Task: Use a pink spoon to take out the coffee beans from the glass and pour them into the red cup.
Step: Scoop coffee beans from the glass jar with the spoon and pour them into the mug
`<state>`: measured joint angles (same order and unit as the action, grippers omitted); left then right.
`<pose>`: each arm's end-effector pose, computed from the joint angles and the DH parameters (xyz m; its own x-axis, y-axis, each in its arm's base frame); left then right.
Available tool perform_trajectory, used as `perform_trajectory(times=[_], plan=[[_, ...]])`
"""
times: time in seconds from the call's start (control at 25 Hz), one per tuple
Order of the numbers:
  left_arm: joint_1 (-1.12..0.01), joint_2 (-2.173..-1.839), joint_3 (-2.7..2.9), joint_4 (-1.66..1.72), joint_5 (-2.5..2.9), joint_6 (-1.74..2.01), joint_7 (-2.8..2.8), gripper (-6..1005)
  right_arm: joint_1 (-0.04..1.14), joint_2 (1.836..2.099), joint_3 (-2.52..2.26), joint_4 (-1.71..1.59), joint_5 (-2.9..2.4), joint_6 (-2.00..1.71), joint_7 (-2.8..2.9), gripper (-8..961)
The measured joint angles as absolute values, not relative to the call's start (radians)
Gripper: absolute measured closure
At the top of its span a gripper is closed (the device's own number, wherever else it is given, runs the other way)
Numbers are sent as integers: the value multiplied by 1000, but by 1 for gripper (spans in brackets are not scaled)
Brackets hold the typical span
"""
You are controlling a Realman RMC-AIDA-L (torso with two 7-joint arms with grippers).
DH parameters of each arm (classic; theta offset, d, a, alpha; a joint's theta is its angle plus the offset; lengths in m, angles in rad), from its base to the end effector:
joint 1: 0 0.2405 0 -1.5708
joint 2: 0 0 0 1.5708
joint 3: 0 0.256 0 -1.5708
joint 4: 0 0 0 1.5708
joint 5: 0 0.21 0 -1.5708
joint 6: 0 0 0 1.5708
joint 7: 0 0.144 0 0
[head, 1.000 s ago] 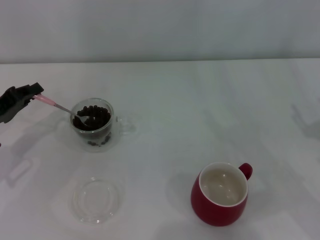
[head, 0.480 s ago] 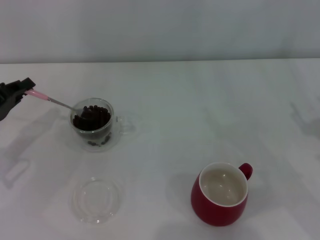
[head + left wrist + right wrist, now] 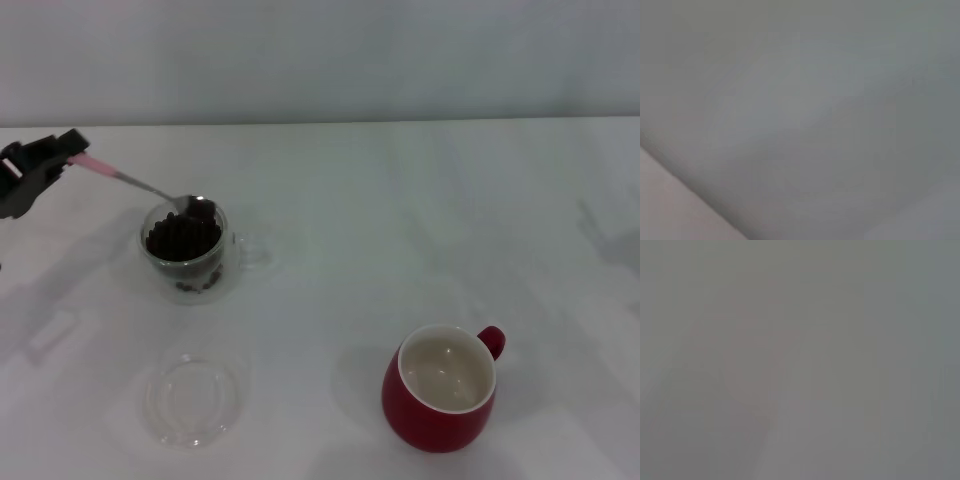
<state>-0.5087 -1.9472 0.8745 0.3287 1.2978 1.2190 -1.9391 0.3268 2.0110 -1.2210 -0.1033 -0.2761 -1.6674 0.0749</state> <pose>-0.3054 0.3698 0.0381 -0.0847 0.5897 0.8031 0.9270 -0.2489 0.2805 0.3295 0.2819 0.0699 0.7630 0.4669 -0.4470 -0.4607 -0.0924 -0.8828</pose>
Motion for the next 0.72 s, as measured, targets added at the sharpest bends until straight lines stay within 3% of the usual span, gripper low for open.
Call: perform_trajectory(times=[0.72], plan=[[-613,-1950,987,320,1355,1390,-1977,866,325,2011,-1221,-98,-276,-1667,78,167]])
